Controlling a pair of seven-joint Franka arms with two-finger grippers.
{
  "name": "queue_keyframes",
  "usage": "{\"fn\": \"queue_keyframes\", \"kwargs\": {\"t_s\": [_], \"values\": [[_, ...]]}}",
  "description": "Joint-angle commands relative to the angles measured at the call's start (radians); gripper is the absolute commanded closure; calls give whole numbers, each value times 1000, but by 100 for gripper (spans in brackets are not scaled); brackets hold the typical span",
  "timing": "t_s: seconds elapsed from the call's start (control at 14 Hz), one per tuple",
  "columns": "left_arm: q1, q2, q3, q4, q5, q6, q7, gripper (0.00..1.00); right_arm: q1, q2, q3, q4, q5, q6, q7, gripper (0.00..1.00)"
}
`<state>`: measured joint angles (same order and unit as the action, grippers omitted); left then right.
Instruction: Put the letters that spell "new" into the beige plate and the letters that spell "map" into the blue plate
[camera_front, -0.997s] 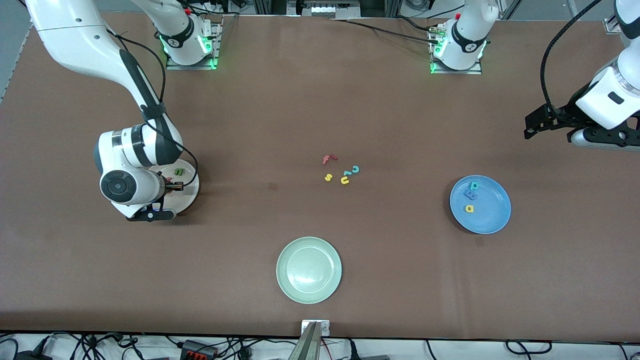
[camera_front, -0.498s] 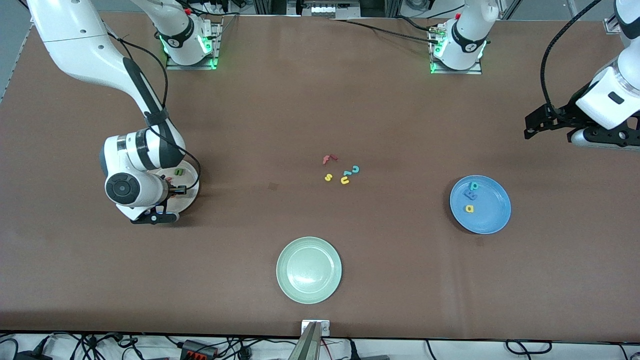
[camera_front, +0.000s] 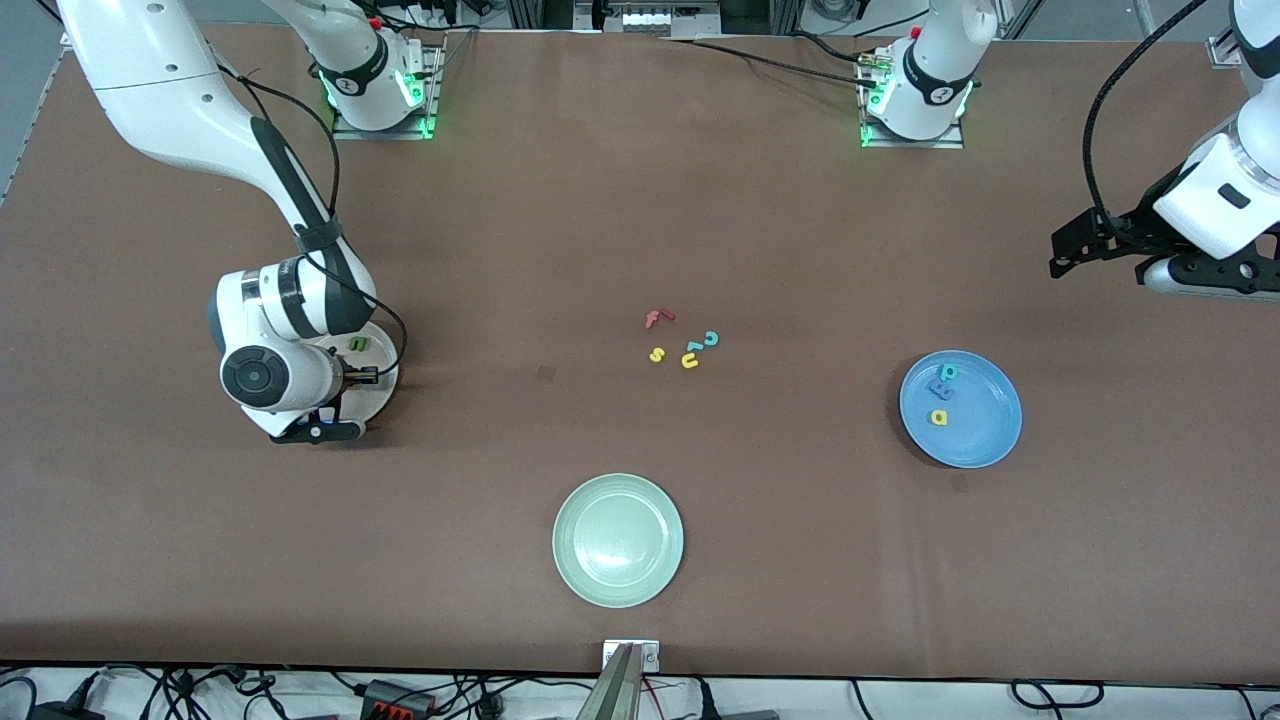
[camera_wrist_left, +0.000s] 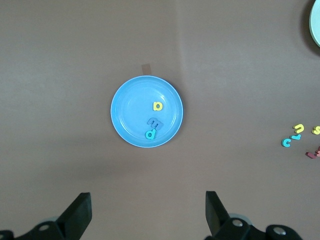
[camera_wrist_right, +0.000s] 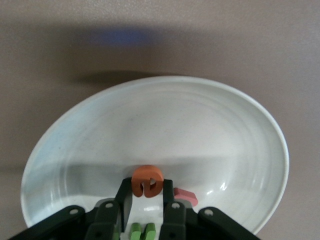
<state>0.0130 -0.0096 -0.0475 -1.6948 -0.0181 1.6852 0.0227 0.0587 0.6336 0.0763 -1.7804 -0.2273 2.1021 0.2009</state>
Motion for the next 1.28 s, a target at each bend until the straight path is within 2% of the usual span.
{"fn": "queue_keyframes", "kwargs": {"t_s": [0.0, 0.14, 0.36, 0.5, 0.71, 0.85, 1.07, 1.21], "values": [[-2, -3, 6, 20, -6, -19, 6, 0, -13, -50, 17, -25, 0, -11, 23, 0], [-2, -3, 6, 20, -6, -21, 6, 0, -8, -104, 19, -10, 14, -68, 23, 0], [-2, -3, 6, 20, -6, -24, 6, 0, -17, -185, 8, 41, 165, -151, 23, 0], [-2, -3, 6, 20, -6, -25, 6, 0, -42, -207, 0, 128, 219, -248, 11, 0], [-2, -4, 6, 21, -6, -35, 16, 0, -60, -209, -3, 290, 221, -433, 3, 0], [-2, -4, 6, 21, -3, -35, 25, 0, -62, -219, -4, 382, 213, -503, 2, 0], [-2, -4, 3, 21, 3, -35, 28, 0, -60, -293, -64, 406, 221, -495, 0, 0], [-2, -4, 0, 21, 29, -36, 28, 0, -78, -347, -78, 407, 229, -504, -9, 0]]}}
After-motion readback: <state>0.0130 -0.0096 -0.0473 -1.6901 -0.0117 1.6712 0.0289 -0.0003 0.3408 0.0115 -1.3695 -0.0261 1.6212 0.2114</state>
